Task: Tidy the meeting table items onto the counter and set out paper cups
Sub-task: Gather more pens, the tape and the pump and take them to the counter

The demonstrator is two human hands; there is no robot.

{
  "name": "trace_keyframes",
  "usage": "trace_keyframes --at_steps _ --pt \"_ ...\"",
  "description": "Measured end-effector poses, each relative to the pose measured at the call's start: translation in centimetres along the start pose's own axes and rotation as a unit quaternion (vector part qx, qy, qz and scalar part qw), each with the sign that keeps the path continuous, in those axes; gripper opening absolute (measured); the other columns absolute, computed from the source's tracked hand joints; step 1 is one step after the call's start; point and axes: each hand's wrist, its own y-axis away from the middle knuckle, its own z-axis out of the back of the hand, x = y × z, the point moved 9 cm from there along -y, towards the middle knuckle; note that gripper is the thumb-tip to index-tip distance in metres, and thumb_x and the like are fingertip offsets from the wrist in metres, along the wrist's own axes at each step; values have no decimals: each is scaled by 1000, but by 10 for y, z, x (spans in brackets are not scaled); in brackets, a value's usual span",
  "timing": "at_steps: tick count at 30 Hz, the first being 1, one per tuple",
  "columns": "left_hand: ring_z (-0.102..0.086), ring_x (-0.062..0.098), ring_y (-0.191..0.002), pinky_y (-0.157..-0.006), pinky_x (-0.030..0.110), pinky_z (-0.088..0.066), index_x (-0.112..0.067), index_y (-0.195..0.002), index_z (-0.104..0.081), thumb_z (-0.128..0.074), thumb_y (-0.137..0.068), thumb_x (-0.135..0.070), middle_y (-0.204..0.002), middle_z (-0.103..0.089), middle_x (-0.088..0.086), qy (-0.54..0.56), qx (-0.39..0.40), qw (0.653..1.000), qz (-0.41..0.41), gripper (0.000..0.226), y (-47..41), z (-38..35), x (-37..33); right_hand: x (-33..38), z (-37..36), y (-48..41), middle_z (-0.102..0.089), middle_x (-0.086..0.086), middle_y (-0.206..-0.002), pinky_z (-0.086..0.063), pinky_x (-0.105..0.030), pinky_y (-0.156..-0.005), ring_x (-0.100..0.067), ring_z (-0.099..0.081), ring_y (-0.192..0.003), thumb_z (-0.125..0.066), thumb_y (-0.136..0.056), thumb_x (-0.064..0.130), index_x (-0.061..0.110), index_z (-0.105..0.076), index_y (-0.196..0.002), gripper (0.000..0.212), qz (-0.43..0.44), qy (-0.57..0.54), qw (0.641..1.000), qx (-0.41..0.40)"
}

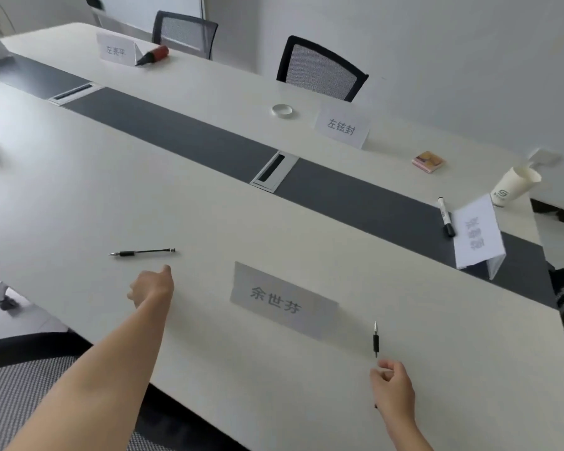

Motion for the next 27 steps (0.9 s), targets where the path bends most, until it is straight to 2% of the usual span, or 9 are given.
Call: trace_keyframes --at_steps 4,8,12,16,19,21,23,25,27 --pt "-29 35 -127 -103 42 -28 8 -129 -33 -44 -90 -42 -135 -37 26 -33 -17 999 33 65 -20 2 -14 -1 0 0 -60 -6 -75 -49 -41 -75 -31 -56 -75 -55 -81 5 13 -52 -90 13 -14 6 1000 -12" --pt "-32 32 -123 -102 38 -25 10 -126 -37 -45 -87 -48 -131 -41 24 -60 -30 996 56 71 -41 0 -31 0 -1 1 -63 -13 -81 -37 -32 -67 -29 -54 -74 -57 -82 6 12 -53 -91 11 -5 -1 1000 -13" --pt "-33 31 -121 -102 38 -26 11 -122 -36 -54 -84 -36 -127 -40 26 -94 -54 991 75 63 -57 1 -45 -4 1 1 -59 -5 -70 -34 -31 -60 -27 -52 -69 -59 -82 4 9 -53 -90 11 -6 2 1000 -21" --pt "-35 33 -122 -101 40 -28 8 -124 -40 -51 -86 -11 -130 -42 25 -125 -55 990 46 44 -61 -2 -55 -5 2 1 -57 2 -66 -36 -24 -58 -23 -51 -65 -58 -82 4 9 -52 -88 11 -7 7 1000 -28" --pt "-40 41 -120 -97 44 -35 11 -115 -50 -48 -86 -3 -124 -50 30 -85 -24 996 1 33 -48 -15 -59 -5 1 -3 -58 -2 -69 -35 -29 -57 -25 -51 -68 -57 -82 5 12 -51 -87 10 -12 9 999 -30" --pt "-50 45 -111 -91 44 -42 13 -108 -56 -49 -83 1 -113 -57 33 -50 -2 998 -36 28 -29 -22 -59 -6 0 -4 -60 -6 -76 -34 -30 -58 -27 -52 -71 -56 -83 6 12 -50 -88 10 -16 8 999 -29" --pt "-56 43 -93 -76 37 -46 7 -99 -62 -47 -82 4 -93 -60 29 5 15 996 -83 23 -1 -24 -63 -5 1 -4 -59 -5 -76 -34 -29 -56 -27 -52 -72 -55 -83 5 11 -51 -88 8 -15 -1 999 -31" --pt "-54 35 -84 -61 28 -41 -3 -88 -62 -45 -83 2 -77 -55 21 79 8 989 -122 18 32 -18 -68 -5 5 -3 -57 -1 -71 -35 -26 -55 -26 -51 -72 -55 -83 4 9 -52 -88 7 -13 -15 999 -35" --pt "-58 35 -94 -74 31 -46 -2 -95 -63 -49 -84 -5 -90 -63 21 163 -11 975 -148 18 64 -8 -71 -7 9 1 -54 2 -69 -34 -29 -59 -26 -51 -74 -54 -84 4 10 -52 -87 8 -9 -25 999 -35"
